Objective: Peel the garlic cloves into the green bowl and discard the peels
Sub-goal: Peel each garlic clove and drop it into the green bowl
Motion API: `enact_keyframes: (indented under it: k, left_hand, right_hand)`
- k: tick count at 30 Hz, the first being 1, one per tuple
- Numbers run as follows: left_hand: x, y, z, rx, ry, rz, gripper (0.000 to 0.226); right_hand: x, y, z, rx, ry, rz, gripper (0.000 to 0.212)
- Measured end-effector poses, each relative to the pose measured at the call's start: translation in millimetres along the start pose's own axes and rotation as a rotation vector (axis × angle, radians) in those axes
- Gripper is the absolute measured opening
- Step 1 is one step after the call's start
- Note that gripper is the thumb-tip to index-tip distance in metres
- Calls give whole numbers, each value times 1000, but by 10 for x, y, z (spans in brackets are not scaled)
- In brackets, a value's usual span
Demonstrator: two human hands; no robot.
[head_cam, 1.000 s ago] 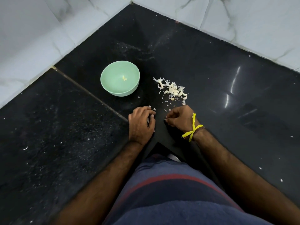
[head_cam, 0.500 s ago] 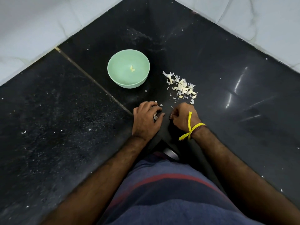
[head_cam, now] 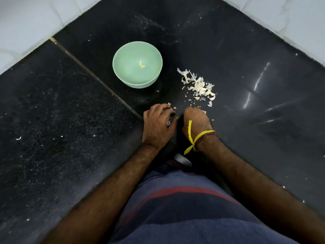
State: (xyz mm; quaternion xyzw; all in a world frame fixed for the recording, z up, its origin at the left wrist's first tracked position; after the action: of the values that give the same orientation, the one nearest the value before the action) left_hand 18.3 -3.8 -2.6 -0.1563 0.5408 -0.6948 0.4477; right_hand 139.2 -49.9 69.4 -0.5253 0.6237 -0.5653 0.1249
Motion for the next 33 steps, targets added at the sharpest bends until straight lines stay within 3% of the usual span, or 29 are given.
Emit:
enact_keyframes:
  k: [9,15,18,21,24,28,33]
  left_hand:
    - [2,1,-7,25,-2,-42,31]
    - [24,-67,40,29,20,18,28]
    - [44,-114,64,61,25,76,21]
    - [59,-199,117,213,68,12,24]
    - [68,-377,252,359,82,38,22]
    - [17,-628,427,496,49,99,14]
    - [-37,-754,535,665,-141,-38,8]
  right_hand:
    - [79,206,-89,197,-134,166,24]
    - [138,145,-14,151,-216,187,20]
    - [30,2,216,-231,-102,151,10]
    - [76,-103,415,-927,36,71,18]
    - [250,-192,445,-1464,63,-79,7]
    - [374,-296,462,-1690,-49,-159,11]
    - [426,-330,508,-1631,-268,-85,21]
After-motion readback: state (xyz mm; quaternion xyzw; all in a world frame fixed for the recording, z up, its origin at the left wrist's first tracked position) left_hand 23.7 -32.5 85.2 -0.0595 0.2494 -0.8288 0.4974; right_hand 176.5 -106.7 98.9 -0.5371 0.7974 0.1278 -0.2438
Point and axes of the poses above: each hand's wrist, its own x-axis away from the middle knuckle, its own y-axis out of the palm, z = x × y, the point moved 1 cm from there along -x, towards the middle knuckle, and after that the axes turned 13 degrees about -x, right-handed, at the moved point
